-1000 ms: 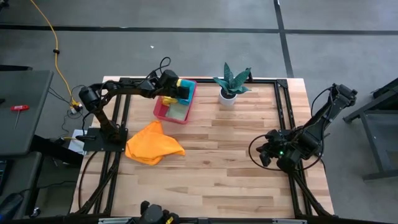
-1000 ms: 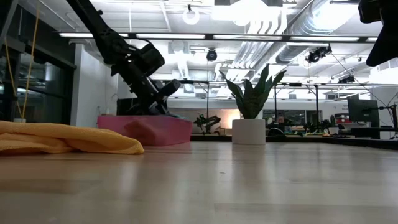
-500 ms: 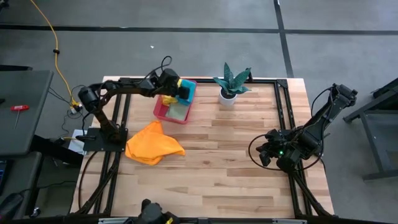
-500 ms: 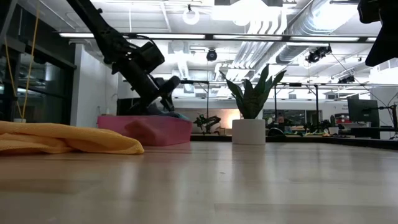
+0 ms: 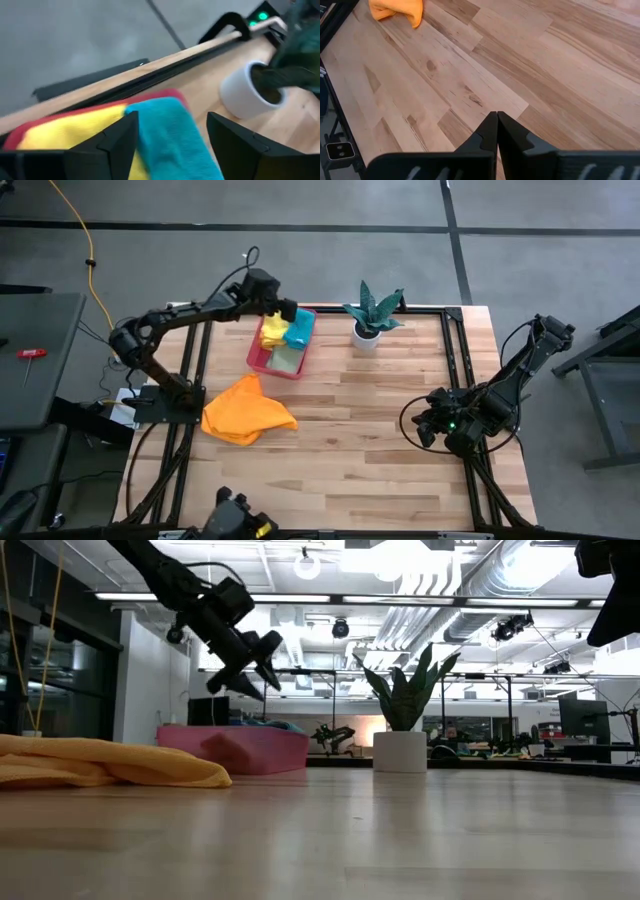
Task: Fold microfiber towels
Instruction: Put the folded blue microfiber cloth into the red bin, then fold the orange microfiber cloth
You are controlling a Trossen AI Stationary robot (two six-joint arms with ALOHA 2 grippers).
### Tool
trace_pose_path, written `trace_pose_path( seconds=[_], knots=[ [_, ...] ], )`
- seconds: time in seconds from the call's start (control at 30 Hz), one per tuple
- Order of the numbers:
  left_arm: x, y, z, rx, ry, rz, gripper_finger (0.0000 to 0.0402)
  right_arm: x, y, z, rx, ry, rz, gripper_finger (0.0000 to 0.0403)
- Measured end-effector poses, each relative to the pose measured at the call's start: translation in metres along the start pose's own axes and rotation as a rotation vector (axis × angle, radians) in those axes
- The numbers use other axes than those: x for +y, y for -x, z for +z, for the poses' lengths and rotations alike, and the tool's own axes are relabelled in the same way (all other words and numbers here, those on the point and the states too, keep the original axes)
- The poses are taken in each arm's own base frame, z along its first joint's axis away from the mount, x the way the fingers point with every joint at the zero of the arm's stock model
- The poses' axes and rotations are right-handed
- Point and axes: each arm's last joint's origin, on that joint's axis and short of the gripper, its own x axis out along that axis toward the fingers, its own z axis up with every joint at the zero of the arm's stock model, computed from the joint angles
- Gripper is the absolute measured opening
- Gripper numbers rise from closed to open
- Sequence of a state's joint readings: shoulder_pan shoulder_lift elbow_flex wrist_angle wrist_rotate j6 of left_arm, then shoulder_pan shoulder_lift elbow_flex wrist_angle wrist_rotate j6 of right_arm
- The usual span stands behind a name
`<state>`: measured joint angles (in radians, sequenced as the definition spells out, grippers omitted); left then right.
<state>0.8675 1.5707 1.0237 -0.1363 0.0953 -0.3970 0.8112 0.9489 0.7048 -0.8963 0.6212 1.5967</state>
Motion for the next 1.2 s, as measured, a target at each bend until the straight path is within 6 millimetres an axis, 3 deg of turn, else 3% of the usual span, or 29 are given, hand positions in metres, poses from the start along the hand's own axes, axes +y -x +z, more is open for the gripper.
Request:
trace_pose_path(
  seconds=[0.13,0.3,0.5,0.83,1.0,1.1,1.2],
  knots=[
    [-0.023,-0.004,-0.008,-0.015,-0.115,-0.029,0.0158,0.0,0.0,0.0,-0.002,0.0,0.0,0.0],
    [-0.042,-0.02,-0.029,0.017,-0.201,0.03,0.0018,0.0,0.0,0.001,-0.018,0.001,0.0,0.0],
    [-0.042,-0.045,-0.053,0.108,-0.197,0.132,0.0003,0.0,0.0,0.001,-0.018,0.001,0.0,0.0],
    [-0.042,-0.059,-0.072,0.185,-0.214,0.189,0.0,0.0,0.0,0.001,-0.018,0.001,0.0,0.0],
    [-0.043,-0.031,-0.044,0.065,-0.197,0.156,0.0,0.0,0.0,0.001,-0.038,0.001,0.001,0.0],
    [-0.044,0.001,-0.023,-0.031,-0.224,0.13,0.0,0.0,0.0,0.003,-0.087,0.0,0.003,0.0],
    [-0.054,0.045,-0.008,-0.127,-0.268,0.064,0.0,0.001,0.0,0.004,-0.155,-0.006,0.011,0.0]
  ],
)
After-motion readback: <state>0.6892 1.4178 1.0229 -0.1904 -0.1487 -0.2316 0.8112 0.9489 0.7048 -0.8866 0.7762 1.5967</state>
